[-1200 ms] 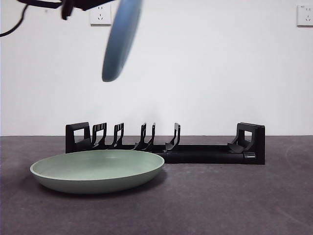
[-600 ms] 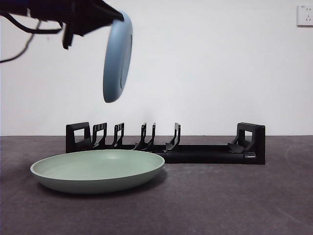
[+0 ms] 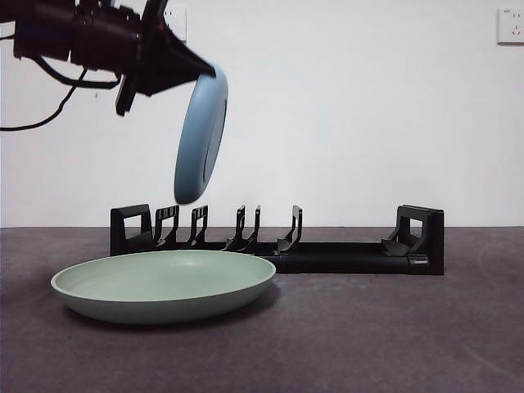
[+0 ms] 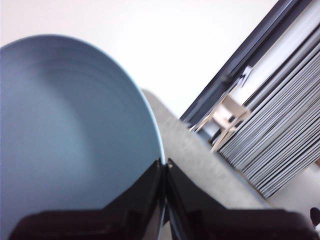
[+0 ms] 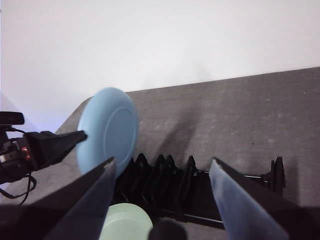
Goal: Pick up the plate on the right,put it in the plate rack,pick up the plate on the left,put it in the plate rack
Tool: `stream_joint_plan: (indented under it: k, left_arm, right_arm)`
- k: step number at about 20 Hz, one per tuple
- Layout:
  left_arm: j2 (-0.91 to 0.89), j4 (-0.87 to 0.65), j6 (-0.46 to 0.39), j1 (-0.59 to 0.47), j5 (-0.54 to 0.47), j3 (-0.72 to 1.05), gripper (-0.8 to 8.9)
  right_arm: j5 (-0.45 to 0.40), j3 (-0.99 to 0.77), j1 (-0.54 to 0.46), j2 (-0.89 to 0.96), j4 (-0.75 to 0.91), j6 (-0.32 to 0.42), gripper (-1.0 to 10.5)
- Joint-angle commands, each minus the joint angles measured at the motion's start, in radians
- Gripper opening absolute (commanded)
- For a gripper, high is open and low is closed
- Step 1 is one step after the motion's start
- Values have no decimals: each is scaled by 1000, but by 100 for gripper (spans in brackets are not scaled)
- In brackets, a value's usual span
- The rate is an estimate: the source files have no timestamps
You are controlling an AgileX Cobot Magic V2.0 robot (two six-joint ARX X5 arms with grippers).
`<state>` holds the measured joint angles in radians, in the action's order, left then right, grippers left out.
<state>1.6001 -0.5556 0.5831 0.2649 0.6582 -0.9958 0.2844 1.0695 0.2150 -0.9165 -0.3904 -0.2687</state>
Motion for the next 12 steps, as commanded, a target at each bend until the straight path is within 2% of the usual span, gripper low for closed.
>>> stream_joint_plan:
  k: [1,12]
  left_arm:
    - [15,38,-68,-5,0,-1,-9]
    - [17,241,-203,5,-33,-1,0]
  right_arm:
    - [-4,2,2,0,5,8,315]
    - [-4,2,2,-2,5,8,314]
